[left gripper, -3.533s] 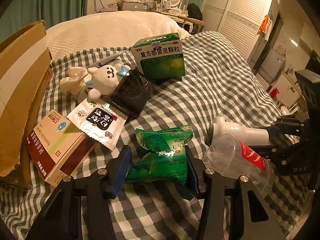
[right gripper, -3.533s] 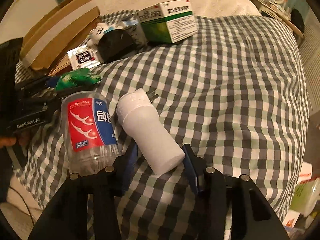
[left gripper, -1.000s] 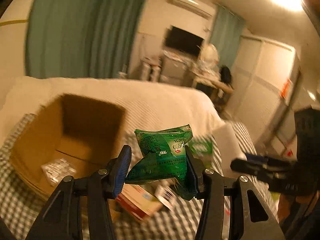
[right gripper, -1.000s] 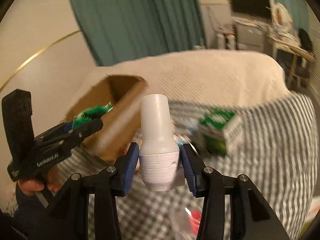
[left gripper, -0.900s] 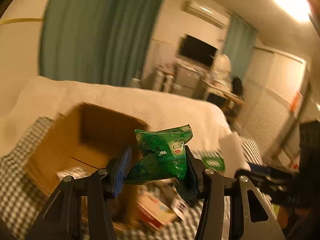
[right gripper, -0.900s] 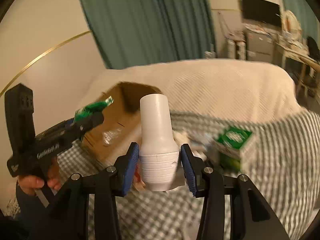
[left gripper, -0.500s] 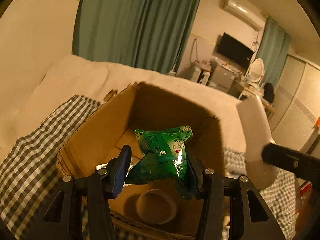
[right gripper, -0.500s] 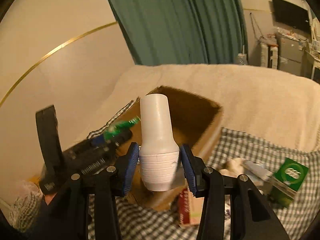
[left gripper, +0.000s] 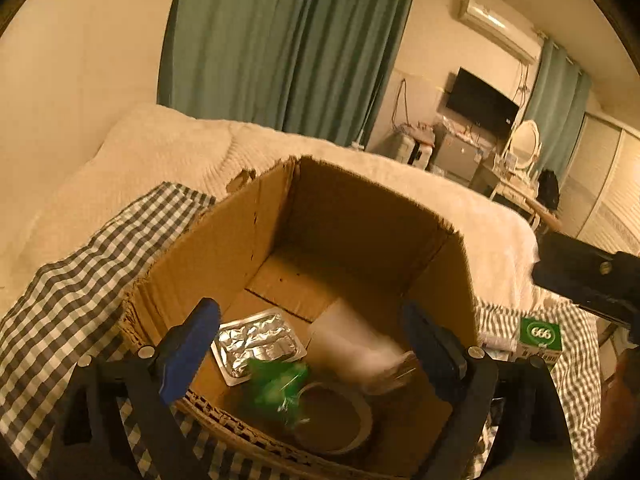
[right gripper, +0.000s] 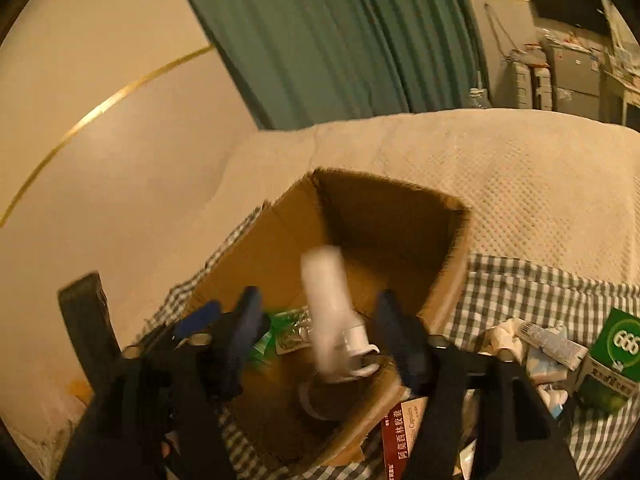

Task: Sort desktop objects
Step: 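Carry the bottle and green packet into the cardboard box and open both tools, then grasp the clear plastic container with red label using the right tool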

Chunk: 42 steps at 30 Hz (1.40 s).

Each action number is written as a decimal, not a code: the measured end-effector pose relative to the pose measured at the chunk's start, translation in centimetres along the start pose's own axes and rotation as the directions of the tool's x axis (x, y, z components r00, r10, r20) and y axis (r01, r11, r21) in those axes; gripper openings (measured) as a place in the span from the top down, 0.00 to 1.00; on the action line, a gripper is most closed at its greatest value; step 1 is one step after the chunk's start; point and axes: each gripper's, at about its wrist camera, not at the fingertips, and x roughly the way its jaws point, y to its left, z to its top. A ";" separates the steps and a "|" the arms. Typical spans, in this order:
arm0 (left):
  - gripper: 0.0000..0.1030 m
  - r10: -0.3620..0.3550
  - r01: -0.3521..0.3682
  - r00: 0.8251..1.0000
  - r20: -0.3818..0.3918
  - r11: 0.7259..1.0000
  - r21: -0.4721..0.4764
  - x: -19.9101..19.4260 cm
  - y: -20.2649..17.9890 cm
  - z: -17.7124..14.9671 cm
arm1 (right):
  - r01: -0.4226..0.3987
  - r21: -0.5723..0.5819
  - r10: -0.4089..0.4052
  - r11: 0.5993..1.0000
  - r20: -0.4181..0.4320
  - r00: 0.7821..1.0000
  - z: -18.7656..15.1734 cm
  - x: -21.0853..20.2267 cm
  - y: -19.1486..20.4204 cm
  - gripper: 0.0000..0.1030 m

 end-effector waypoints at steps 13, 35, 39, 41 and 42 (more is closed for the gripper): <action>0.05 -0.134 0.132 0.991 0.006 0.981 0.139 -5.5 -9.8 -2.8 | 0.359 -0.076 -0.354 0.930 0.076 0.932 -7.4 -17.1 -5.7 0.35; 0.05 -0.080 0.148 0.968 -0.237 0.948 0.283 0.4 -18.8 -15.9 | 0.309 -0.029 -0.303 0.951 -0.301 0.904 -23.2 -12.3 -14.5 0.33; 0.05 -0.083 0.152 0.966 -0.244 0.948 0.279 0.9 -19.0 -15.9 | 0.325 -0.056 -0.326 0.944 -0.310 0.893 -23.7 -12.0 -14.1 0.36; 0.05 -0.079 0.149 0.966 -0.247 0.949 0.277 1.3 -19.2 -15.7 | 0.328 -0.041 -0.324 0.944 -0.296 0.898 -23.5 -12.1 -14.2 0.37; 0.05 -0.083 0.156 0.963 -0.255 0.948 0.279 1.6 -19.3 -15.6 | 0.330 -0.031 -0.325 0.943 -0.287 0.901 -23.4 -12.3 -14.3 0.37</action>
